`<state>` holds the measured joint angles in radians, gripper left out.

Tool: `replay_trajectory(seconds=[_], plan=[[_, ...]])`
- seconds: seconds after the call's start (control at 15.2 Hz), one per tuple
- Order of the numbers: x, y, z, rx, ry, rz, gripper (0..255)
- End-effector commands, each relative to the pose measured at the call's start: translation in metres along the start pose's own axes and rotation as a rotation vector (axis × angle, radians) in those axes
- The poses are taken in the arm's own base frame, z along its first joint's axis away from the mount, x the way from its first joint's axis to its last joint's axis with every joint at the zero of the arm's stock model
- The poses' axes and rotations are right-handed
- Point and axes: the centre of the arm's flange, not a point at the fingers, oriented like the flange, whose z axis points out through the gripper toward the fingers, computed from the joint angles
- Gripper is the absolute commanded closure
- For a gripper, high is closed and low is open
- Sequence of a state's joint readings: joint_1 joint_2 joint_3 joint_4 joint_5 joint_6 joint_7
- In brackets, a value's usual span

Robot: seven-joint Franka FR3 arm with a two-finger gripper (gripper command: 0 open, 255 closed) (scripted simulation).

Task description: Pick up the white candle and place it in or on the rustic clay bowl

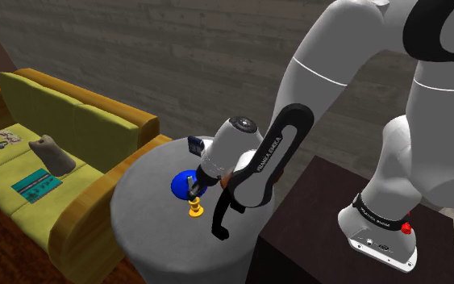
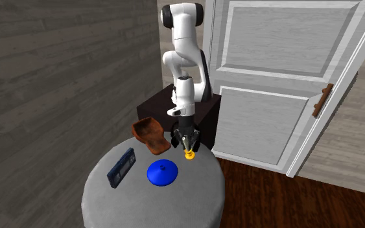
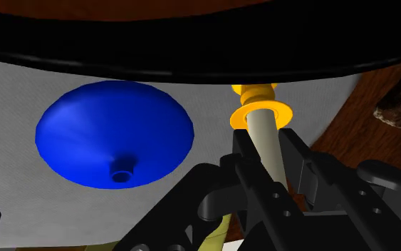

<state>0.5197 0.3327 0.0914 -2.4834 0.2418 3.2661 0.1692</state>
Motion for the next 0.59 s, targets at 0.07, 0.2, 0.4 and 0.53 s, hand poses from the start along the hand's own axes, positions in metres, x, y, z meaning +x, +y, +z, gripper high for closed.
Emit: replay_trajectory(seconds=[0.07,0.2,0.4,0.53], plan=[[0.006,-0.002,-0.015,0.000,0.000,0.000,255],[0.010,-0.004,-0.024,0.000,0.000,0.000,255],[0.016,-0.007,-0.039,0.000,0.000,0.000,255],[0.020,-0.009,-0.048,0.000,0.000,0.000,255]])
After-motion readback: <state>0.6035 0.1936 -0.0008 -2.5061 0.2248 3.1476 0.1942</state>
